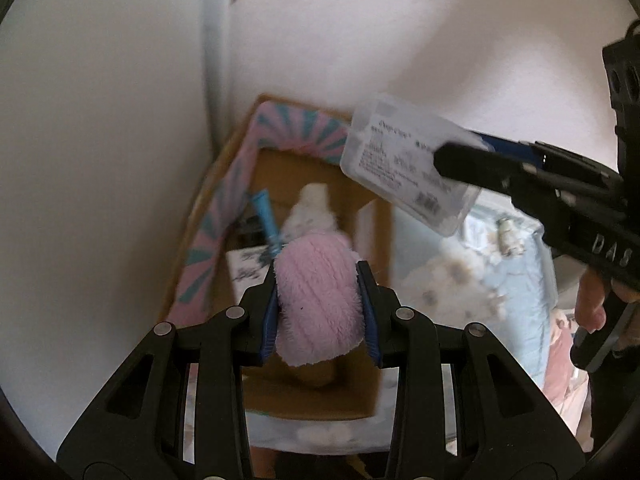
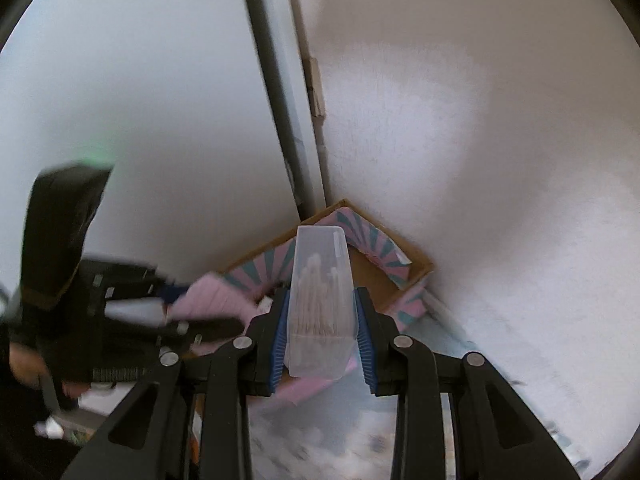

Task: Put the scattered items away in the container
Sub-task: 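Carry pink ball and clear box into the cardboard box and release both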

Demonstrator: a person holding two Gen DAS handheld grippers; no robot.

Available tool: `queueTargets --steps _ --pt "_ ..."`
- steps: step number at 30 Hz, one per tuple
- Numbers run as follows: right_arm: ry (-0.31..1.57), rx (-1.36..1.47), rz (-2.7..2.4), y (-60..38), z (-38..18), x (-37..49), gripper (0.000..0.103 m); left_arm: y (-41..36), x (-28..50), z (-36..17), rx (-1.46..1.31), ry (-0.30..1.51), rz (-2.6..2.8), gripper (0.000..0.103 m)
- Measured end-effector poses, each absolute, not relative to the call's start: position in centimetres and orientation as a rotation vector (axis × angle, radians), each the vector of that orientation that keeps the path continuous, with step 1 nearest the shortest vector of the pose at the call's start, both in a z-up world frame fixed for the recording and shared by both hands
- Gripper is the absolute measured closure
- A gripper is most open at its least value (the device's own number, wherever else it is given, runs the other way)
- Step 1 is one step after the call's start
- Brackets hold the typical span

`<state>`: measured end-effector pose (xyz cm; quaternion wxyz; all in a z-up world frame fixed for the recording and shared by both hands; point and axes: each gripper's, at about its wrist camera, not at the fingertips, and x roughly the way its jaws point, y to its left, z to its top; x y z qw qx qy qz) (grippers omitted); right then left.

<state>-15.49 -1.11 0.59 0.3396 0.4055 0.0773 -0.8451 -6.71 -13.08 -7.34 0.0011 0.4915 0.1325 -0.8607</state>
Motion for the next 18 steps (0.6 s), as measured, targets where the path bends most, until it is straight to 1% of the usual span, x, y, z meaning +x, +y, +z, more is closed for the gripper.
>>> queueTargets --steps 2,8,12,14,15,16,17,18 --pt "0.162 1.088 -2.204 -2.7 -0.4 -15.9 0.074 -13.8 -6.3 -8.3 1.551 0.426 -2.690 0.072" --pt "0.147 1.153 -2.205 -5.7 -3.2 -16.1 0.074 -14.6 -5.3 -11.4 1.606 0.426 -2.661 0.072" --pt "0.145 1.181 -2.196 -7.1 -4.5 -16.0 0.074 -14.4 -5.5 -11.8 1.607 0.402 -2.669 0.072" --pt "0.141 1.189 -2.200 -7.8 -4.9 -16.1 0.074 -14.7 -6.1 -12.3 1.619 0.418 -2.662 0.070" --pt "0.143 1.188 -2.205 -8.4 -5.1 -16.0 0.074 -14.6 -6.3 -12.4 1.627 0.410 -2.650 0.062" --pt "0.141 1.189 -2.209 -8.4 -5.1 -16.1 0.074 -14.5 -6.4 -12.5 1.635 0.394 -2.640 0.035" --pt "0.138 1.200 -2.207 -8.6 -5.1 -16.3 0.074 -14.3 -6.5 -12.5 1.640 0.363 -2.629 0.013" --pt "0.134 1.227 -2.201 -8.5 -5.2 -16.7 0.069 -14.0 -6.5 -12.5 1.627 0.330 -2.633 0.001"
